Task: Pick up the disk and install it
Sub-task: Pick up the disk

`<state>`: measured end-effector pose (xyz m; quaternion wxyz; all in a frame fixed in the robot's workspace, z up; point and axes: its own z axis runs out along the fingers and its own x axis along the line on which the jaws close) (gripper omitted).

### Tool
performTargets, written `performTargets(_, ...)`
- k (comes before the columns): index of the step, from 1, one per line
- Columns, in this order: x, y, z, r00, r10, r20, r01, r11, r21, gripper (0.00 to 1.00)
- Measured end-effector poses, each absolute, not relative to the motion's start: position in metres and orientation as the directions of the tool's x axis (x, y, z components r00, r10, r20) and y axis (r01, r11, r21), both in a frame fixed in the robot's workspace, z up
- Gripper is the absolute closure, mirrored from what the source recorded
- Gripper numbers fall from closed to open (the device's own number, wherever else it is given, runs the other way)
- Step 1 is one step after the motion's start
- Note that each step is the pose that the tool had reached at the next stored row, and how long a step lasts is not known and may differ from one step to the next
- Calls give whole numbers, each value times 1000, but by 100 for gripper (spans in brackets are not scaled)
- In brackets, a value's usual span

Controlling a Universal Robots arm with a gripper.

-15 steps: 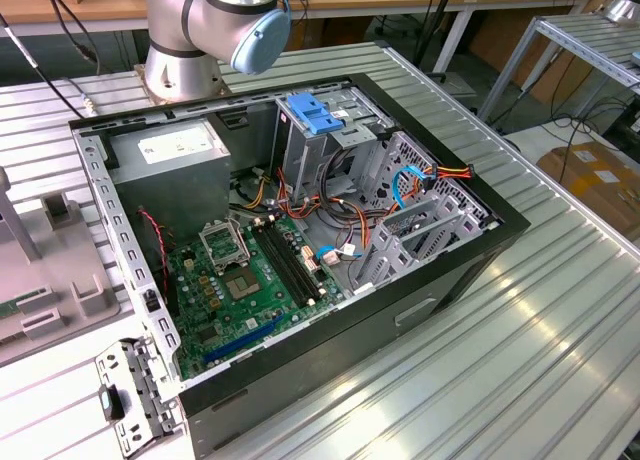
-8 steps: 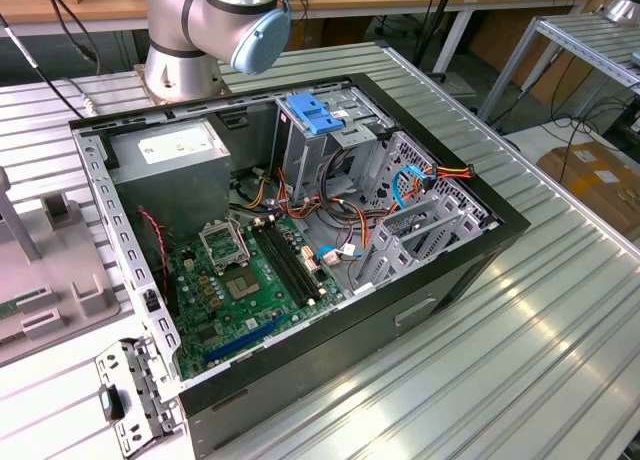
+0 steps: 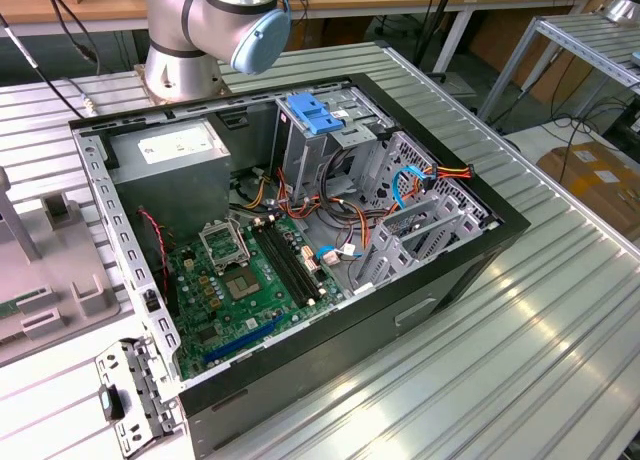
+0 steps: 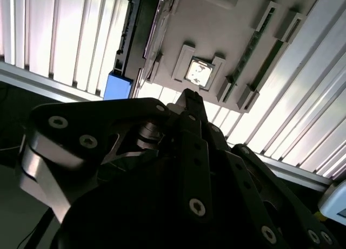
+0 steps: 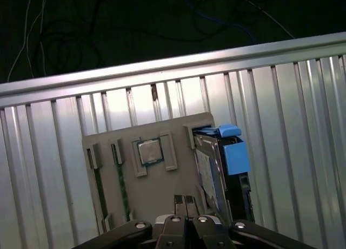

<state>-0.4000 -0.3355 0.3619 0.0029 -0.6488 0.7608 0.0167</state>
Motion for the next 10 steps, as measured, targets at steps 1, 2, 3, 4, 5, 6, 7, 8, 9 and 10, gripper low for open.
performTargets(1, -400, -335, 362, -150, -988, -26, -988, 150, 22, 89)
performTargets(2, -400, -335, 362, -146, -989, -26, -989, 145, 22, 89)
performTargets(3, -400, -335, 362, -141, -990, -26, -990, 140, 22, 89)
performTargets(4, -400, -335, 362, -136, -990, -26, -991, 136, 22, 89)
performTargets(5, -400, -335, 362, -132, -991, -26, -991, 131, 22, 89)
performTargets(6, -400, -335, 362, -127, -992, -26, -992, 127, 22, 89)
performTargets(7, -400, -335, 362, -123, -992, -26, -992, 123, 22, 89)
performTargets(8, -400, -335, 362, -119, -993, -26, -993, 119, 22, 89)
performTargets(9, -400, -335, 362, -115, -993, -26, -993, 114, 22, 89)
performTargets(10, -400, -335, 362, -111, -994, -26, -994, 110, 22, 89)
